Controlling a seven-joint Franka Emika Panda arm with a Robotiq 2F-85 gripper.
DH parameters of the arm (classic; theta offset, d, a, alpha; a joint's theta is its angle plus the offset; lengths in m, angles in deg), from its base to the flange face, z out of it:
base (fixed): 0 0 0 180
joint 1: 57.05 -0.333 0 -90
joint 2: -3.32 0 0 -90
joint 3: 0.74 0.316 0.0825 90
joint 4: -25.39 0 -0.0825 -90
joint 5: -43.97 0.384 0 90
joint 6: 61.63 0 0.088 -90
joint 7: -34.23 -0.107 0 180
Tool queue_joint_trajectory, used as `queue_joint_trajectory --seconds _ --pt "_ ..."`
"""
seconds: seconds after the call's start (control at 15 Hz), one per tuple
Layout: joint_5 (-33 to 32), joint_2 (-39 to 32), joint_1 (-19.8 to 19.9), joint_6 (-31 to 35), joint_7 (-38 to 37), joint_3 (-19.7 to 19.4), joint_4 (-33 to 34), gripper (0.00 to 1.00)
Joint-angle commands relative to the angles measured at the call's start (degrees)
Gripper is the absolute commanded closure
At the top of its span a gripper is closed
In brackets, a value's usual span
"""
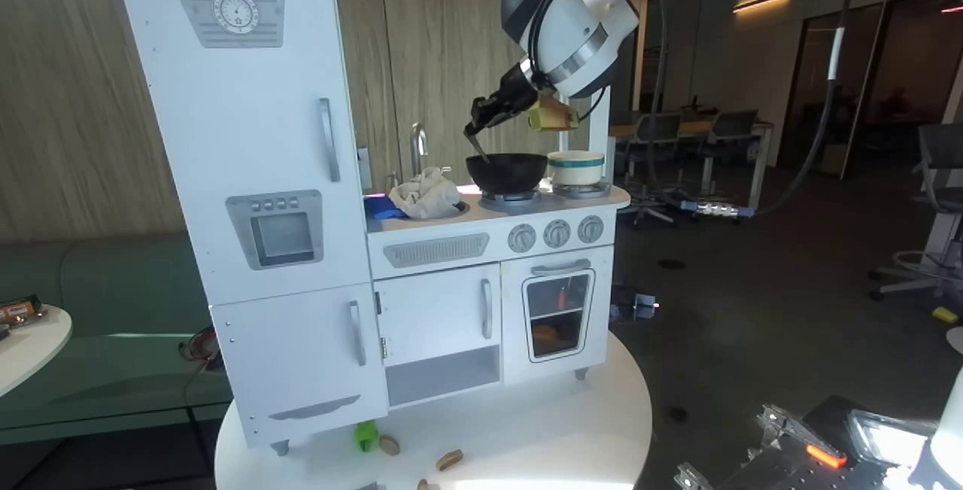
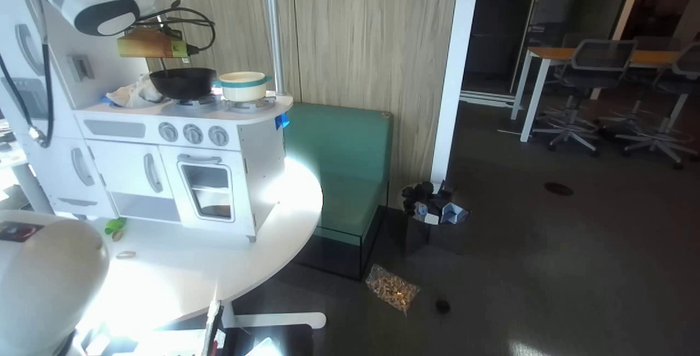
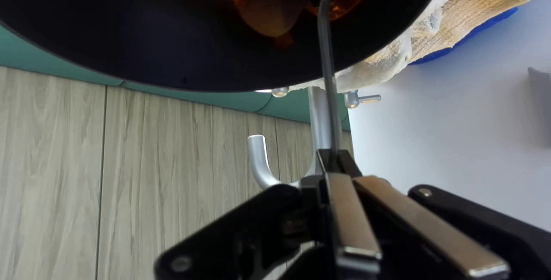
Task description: Pour the contents from the white pot into the black bowl, then use the spoon to stir in the black bowl
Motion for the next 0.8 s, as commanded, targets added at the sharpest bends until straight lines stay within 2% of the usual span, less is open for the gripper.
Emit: queue_joint_trajectory --seconds 0.0,0.07,0.13,0.27,0.53,0.73 --pt "0.16 1.47 0.10 1.58 0.06 -0.16 -2.86 0.97" --pt "0.11 1.41 0.07 2.53 0.22 -0.19 -3.04 0.97" --pt "-5.58 1.43 0.88 -0.45 -4.01 -1.77 -0.16 0.97" --pt "-10.89 0.81 0.99 -1.05 -5.73 -2.65 2.03 0.97" --pt "-15.80 0.04 0.21 1.27 -5.86 -2.55 2.01 0.97" --pt "-14.30 -1.61 0.29 0.26 -3.46 -1.83 4.61 0.97"
